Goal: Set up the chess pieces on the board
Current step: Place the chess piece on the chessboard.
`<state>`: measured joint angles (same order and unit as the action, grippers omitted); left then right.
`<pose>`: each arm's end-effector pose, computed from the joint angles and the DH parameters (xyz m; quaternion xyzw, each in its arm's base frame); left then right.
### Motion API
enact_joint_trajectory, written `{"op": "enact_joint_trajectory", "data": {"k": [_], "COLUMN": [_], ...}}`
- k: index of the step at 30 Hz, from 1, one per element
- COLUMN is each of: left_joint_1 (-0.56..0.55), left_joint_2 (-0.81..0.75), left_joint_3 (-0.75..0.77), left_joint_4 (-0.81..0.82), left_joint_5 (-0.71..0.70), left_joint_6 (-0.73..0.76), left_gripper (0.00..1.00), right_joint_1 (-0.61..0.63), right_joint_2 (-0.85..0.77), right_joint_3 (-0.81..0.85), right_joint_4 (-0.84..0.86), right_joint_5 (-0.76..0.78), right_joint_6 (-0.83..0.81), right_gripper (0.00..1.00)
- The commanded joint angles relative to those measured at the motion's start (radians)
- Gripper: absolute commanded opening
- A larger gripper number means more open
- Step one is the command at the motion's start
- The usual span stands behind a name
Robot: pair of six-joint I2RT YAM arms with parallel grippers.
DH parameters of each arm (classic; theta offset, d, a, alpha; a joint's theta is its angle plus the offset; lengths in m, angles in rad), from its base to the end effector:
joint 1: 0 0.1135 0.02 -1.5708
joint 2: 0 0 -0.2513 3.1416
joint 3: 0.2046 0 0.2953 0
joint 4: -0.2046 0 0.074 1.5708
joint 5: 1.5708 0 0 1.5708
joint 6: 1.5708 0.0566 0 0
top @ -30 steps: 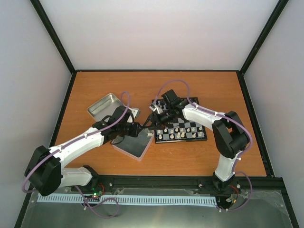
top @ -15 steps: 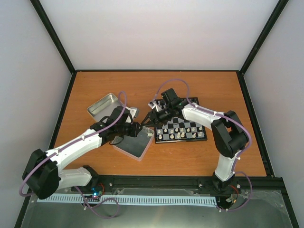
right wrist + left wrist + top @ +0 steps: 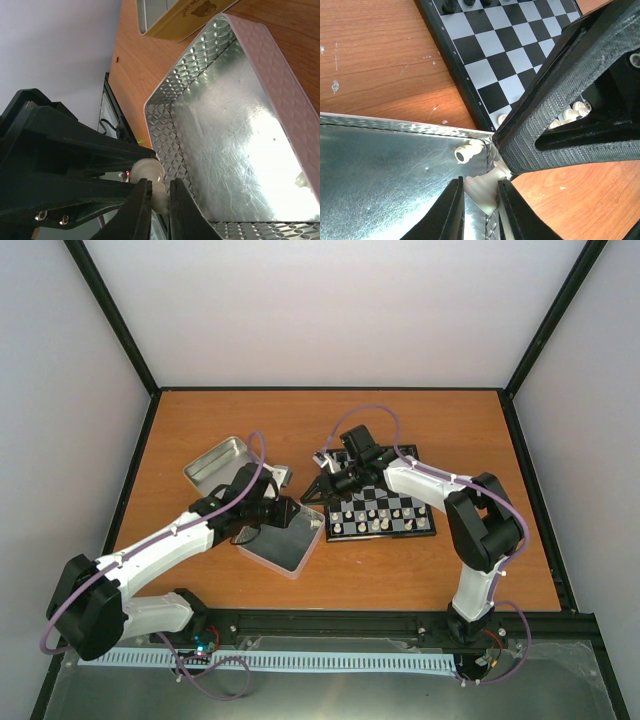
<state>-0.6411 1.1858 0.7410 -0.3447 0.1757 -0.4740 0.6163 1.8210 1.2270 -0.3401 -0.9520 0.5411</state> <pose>0.2376 -0.1896 0.1840 0.1102 0.9151 -0.2695 0.2789 0.3152 0.2798 0.1590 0.1750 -0.8382 -0.5165 0.0051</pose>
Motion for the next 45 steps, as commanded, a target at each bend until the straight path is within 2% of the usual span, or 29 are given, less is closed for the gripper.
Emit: {"op": "enact_joint_trajectory", "data": {"k": [1,4,8,11,15,19,24,27,36,42,45], "left_joint_1": [0.006,0.006,0.006,0.006,0.006,0.006,0.007,0.006,0.006,0.006,0.006], "left_joint_2": [-0.008,-0.005,-0.01,-0.025,-0.054,-0.041,0.029,0.052,0.063,0.075,0.08], "left_joint_3": [0.013,0.016,0.014,0.005,-0.007,-0.009,0.003,0.007,0.006,0.009,0.011], "left_joint_4": [0.015,0.014,-0.009,-0.028,-0.014,0.004,0.012,0.021,0.019,0.016,0.016], "left_joint_5": [0.004,0.003,-0.035,-0.067,-0.083,-0.1,-0.09,-0.082,-0.066,-0.057,-0.056], "left_joint_6": [-0.014,-0.014,-0.012,-0.004,0.014,0.028,0.045,0.051,0.054,0.055,0.057], "left_gripper": [0.15,0.23,0.51,0.65,0.73,0.75,0.73,0.72,0.72,0.71,0.71], "right_joint_1": [0.008,0.008,-0.011,-0.038,-0.045,-0.04,0.003,0.037,0.063,0.058,0.029], "right_joint_2": [0.0,-0.004,-0.027,-0.083,-0.141,-0.183,-0.17,-0.149,-0.114,-0.139,-0.161], "right_joint_3": [0.004,0.01,0.034,0.075,0.166,0.204,0.236,0.253,0.252,0.239,0.203], "right_joint_4": [0.039,0.041,-0.035,-0.231,-0.514,-0.721,-0.889,-0.909,-0.873,-0.911,-0.936], "right_joint_5": [-0.044,-0.037,0.043,0.214,0.488,0.71,0.849,0.909,0.959,1.16,1.201], "right_joint_6": [-0.004,-0.004,-0.023,-0.082,-0.147,-0.132,-0.12,-0.119,-0.112,-0.027,0.025], "right_gripper": [0.04,0.03,0.03,0.03,0.03,0.03,0.03,0.03,0.03,0.03,0.03]}}
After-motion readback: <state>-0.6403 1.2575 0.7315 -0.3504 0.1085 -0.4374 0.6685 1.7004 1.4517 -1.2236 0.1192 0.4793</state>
